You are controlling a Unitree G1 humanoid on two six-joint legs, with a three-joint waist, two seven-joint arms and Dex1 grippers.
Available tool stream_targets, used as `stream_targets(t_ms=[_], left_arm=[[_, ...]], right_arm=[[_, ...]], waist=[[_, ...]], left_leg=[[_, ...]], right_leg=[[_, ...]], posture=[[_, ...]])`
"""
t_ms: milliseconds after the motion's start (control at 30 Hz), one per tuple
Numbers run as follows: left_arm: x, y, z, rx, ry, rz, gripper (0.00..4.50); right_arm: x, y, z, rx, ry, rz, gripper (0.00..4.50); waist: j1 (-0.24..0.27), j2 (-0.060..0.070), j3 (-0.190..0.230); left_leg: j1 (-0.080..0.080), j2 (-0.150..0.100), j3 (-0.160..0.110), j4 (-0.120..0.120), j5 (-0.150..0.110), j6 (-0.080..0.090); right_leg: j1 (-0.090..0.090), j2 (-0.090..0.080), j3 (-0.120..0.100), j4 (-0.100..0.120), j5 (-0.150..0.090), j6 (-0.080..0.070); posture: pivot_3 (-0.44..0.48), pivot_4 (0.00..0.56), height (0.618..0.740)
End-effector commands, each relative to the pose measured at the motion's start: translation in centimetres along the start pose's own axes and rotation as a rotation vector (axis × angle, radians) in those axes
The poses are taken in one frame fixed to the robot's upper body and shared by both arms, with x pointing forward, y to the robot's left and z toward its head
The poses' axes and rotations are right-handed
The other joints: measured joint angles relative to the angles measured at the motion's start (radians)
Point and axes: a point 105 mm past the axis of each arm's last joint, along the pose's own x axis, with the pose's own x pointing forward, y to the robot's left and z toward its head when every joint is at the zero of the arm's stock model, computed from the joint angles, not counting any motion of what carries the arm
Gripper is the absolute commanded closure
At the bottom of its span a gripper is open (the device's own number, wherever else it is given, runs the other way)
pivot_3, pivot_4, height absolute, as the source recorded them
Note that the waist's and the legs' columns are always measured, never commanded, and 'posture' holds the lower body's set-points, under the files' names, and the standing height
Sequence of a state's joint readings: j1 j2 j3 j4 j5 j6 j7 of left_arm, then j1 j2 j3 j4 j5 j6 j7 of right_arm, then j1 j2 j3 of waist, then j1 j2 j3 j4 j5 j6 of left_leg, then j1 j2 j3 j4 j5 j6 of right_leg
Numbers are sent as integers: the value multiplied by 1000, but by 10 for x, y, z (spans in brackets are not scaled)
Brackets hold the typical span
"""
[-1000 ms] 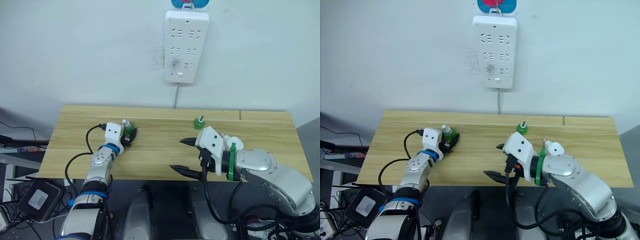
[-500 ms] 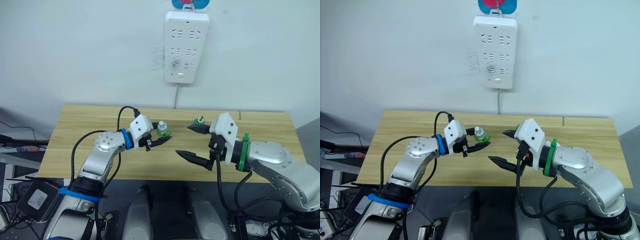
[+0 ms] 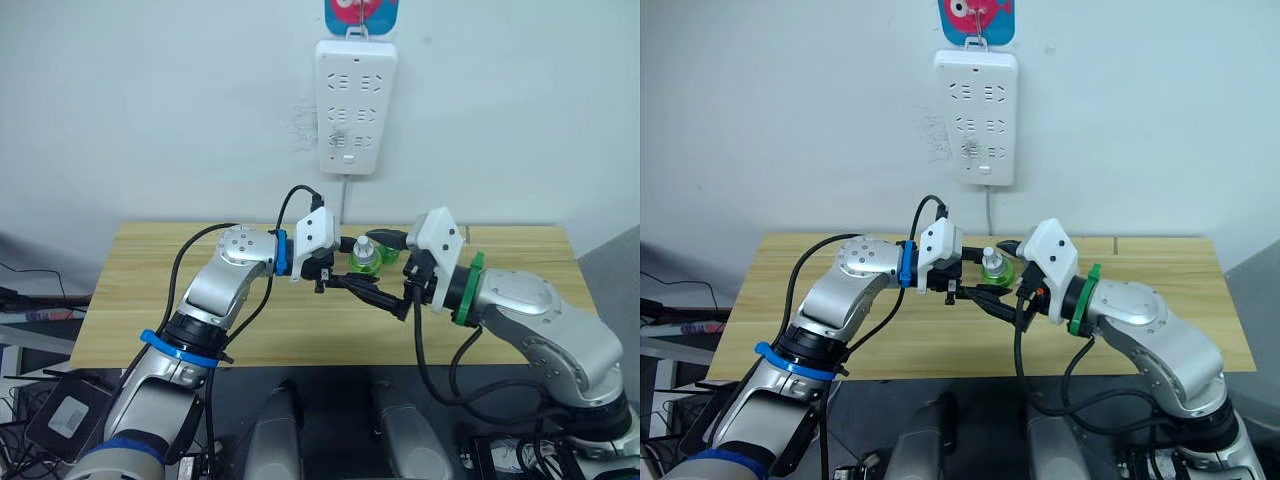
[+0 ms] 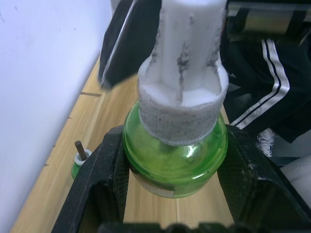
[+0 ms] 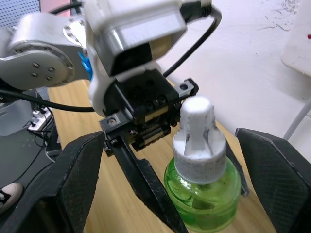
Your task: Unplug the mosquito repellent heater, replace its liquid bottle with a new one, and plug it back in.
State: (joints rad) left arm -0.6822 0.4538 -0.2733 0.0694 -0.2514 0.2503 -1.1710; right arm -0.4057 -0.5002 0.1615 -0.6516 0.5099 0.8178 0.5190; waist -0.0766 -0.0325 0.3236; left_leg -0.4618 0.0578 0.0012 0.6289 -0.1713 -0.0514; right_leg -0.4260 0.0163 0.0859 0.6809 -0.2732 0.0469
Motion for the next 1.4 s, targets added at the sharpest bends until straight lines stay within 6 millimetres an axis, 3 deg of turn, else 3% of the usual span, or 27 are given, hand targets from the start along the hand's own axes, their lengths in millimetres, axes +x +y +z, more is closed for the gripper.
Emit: stream_targets(t_ms=[33,333,500,700,767,1133,1233,1400], left_arm=[[1,-1,17,53,-34,-18,2285],[-3,-2,13,54,-20,-18,2285],[-4,-4,20,-12,-96,-25,2285],[-14,-4,2,-75,-77,-14,266],[-16,-6,4,-101,-112,-11,0],[-8,-10,5,-107,-184,-3,0],[-8,-13,2,-130,-179,-30,577],[-9,-10,7,-126,-181,-21,2199]], right_arm=[[1,-2,7,-43,-41,-17,389],[4,-6,7,-73,-55,-33,3418],[5,-6,7,-94,-61,-27,3410],[4,-9,13,-78,-94,-19,3410],[3,-9,14,-73,-98,-14,3410],[4,-6,17,-70,-108,9,3410],[4,-6,17,-70,-110,12,3410],[3,-2,18,-65,-117,35,3410]], waist=[[-1,0,-4],[-1,0,-25],[-1,0,-36],[-4,0,-48],[-4,0,-48],[-4,0,-56],[-4,0,-61],[-3,0,-66]], left_leg=[[0,0,0,0,0,0],[0,0,0,1,0,0],[0,0,0,1,0,1],[1,0,0,1,1,1],[1,0,0,1,1,1],[2,0,-1,2,1,1],[2,0,-1,2,1,1],[3,0,-1,2,1,1]], right_leg=[[0,0,0,0,0,0],[0,0,0,1,0,-1],[1,0,0,1,1,-1],[1,0,0,2,4,-5],[2,0,0,2,4,-6],[2,0,-1,3,4,-6],[2,0,-1,3,4,-6],[3,0,-1,3,4,-6]], posture=[[-108,204,740],[-94,193,740],[-93,187,740],[-91,179,740],[-91,179,740],[-87,177,740],[-89,178,740],[-86,182,740]])
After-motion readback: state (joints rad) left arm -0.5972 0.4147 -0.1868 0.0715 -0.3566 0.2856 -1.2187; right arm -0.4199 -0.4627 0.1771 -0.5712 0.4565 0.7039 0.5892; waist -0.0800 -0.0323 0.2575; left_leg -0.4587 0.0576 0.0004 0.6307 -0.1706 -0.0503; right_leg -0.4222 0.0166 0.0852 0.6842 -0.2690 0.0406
